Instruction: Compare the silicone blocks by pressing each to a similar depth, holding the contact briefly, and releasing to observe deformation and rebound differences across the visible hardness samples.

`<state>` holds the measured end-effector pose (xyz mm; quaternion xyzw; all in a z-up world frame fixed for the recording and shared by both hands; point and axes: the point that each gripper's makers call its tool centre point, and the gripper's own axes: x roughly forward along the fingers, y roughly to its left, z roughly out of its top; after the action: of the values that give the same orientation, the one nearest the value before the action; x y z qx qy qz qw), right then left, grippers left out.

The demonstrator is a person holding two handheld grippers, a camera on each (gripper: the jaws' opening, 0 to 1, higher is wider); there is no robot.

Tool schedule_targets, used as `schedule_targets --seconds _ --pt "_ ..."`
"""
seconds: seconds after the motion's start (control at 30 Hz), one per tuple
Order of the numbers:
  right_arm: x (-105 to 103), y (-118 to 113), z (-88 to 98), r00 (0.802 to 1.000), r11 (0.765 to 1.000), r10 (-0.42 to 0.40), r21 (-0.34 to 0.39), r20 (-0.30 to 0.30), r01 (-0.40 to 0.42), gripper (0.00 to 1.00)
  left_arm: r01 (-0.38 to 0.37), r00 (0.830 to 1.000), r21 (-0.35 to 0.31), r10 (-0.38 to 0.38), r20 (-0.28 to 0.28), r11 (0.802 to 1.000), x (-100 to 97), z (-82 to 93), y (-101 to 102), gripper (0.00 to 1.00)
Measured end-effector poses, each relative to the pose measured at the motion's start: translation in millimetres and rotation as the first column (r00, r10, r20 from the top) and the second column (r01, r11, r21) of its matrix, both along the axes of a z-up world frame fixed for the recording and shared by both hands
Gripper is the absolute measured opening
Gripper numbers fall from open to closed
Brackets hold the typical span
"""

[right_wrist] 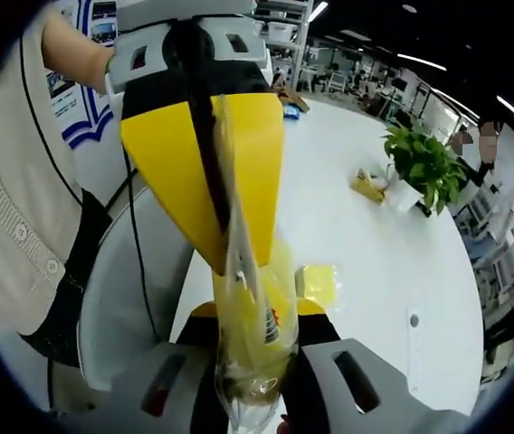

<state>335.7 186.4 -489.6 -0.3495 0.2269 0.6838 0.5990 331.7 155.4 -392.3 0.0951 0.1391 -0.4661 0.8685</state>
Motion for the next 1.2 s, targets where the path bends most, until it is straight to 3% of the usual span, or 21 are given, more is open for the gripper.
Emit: schedule_targets --seconds 0.37,0.47,0.8,1.2 --pt "4 -8 5.4 1.000 1.000 -0.021 -0.001 -0.010 0.021 0.14 -0.028 1.000 -0.009 0.028 0.010 1.000 2.7 5.0 -8 0.00" --pt "7 -8 9.2 0.998 1.000 0.007 0.024 0.056 -0.008 0.15 -0.028 1.000 -0.012 0.028 0.008 1.000 1.9 7.2 -10 0.00" --pt "4 -7 10.2 0.999 0.999 0.024 0.032 0.047 -0.025 0.18 -0.024 1.000 -0.013 0.024 0.014 1.000 0.4 9.6 -11 0.00" --pt "-6 -4 9.3 0.999 0.998 0.042 0.049 -0.014 -0.041 0.21 -0.022 1.000 -0.009 0.022 0.017 1.000 -1.0 9.1 -9 0.00"
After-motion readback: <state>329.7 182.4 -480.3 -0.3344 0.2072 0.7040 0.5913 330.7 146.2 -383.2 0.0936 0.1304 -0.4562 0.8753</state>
